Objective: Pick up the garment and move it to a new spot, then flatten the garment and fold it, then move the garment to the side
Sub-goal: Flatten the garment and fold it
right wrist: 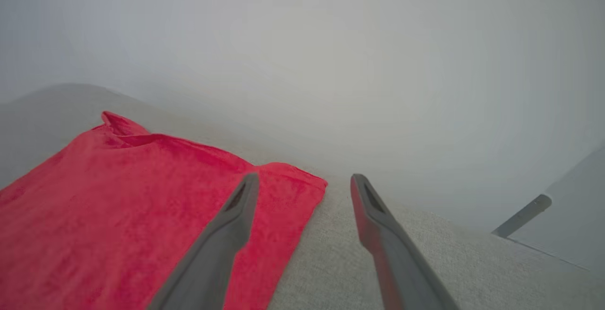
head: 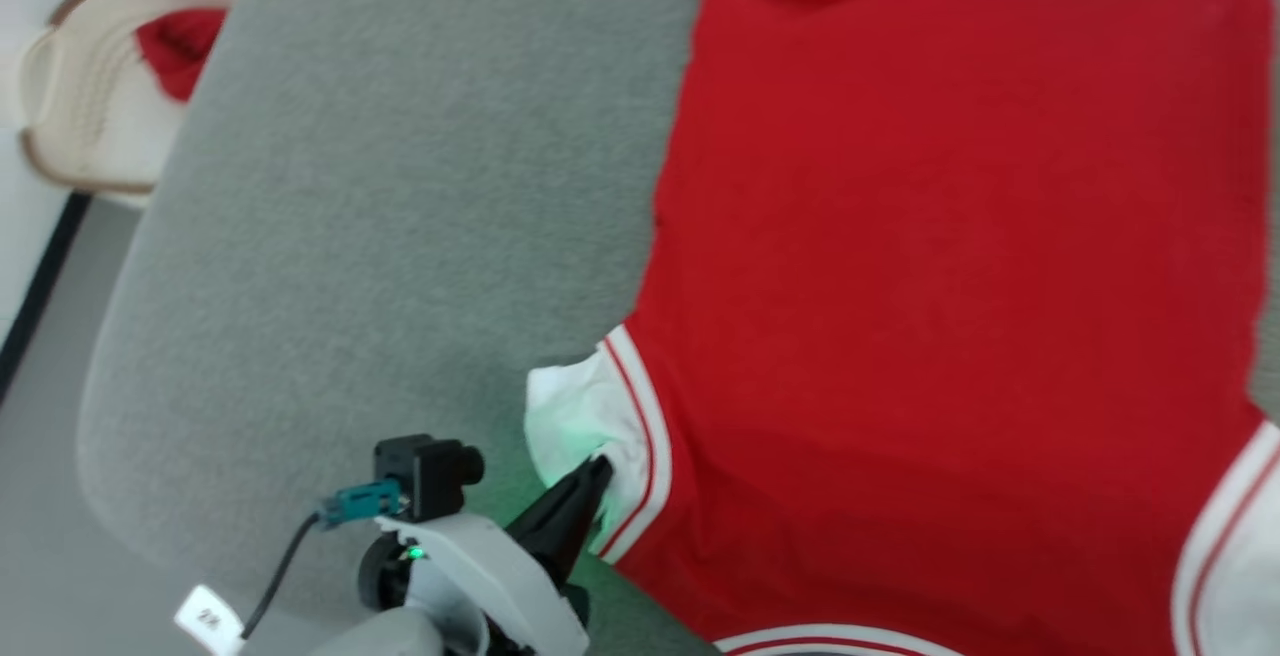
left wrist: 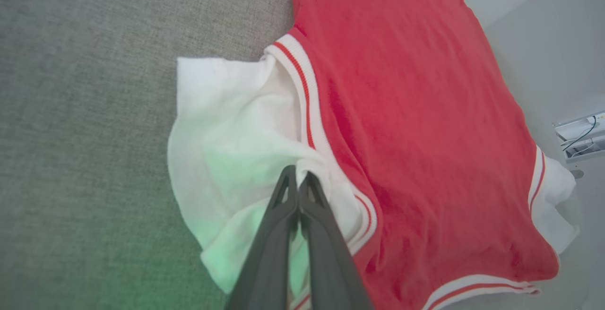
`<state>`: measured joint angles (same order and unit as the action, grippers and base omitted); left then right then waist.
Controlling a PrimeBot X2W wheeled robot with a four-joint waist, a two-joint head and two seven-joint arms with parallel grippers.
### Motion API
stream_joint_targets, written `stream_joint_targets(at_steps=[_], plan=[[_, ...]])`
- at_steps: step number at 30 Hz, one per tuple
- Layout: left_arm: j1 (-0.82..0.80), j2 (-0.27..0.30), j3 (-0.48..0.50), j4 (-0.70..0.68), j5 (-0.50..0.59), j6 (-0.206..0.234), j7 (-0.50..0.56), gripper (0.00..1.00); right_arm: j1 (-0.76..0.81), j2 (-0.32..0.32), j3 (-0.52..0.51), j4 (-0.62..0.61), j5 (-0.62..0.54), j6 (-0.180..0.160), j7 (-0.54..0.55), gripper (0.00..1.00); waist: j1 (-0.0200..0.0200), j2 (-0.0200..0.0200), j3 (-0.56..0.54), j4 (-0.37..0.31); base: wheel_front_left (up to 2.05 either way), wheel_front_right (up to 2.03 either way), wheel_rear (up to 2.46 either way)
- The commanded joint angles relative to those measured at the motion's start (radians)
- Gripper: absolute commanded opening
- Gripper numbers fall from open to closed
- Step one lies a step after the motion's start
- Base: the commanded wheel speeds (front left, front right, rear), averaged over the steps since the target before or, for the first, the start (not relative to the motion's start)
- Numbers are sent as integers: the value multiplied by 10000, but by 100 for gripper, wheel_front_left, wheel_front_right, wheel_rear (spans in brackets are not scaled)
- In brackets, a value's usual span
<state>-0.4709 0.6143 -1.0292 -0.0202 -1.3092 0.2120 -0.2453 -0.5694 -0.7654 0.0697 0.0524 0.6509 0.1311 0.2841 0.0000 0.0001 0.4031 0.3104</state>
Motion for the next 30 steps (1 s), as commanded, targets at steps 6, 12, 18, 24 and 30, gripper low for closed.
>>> stream_joint_targets(at_steps=[6, 12, 18, 24, 30], plan=[[-422, -717, -160, 506, 193, -539, -6, 0, -1961, -383, 840, 2141, 117, -8, 1347, 100, 0, -1, 1013, 1347, 0, 0, 0], [-616, -1200, -303, 956, 270, -960, 16, 0, -3158, -397, 1181, 3880, 59, -7, 2558, 100, 0, -1, 1325, 1851, 0, 0, 0], [-705, -1525, -363, 1385, 232, -1290, 17, 0, -4199, -3, 1081, 5524, -303, -7, 3784, 100, 0, -1, 1515, 2138, 0, 0, 0], [-726, -1703, -359, 1725, 202, -1490, 1, 0, -4724, 594, 935, 6749, -834, -7, 4931, 31, 0, -1, 1575, 2218, 0, 0, 0], [-762, -1850, -260, 2101, 116, -1691, -19, 0, -5488, 1122, 312, 7396, -1650, -4, 5343, 0, 0, -1, 1493, 2132, 0, 0, 0]])
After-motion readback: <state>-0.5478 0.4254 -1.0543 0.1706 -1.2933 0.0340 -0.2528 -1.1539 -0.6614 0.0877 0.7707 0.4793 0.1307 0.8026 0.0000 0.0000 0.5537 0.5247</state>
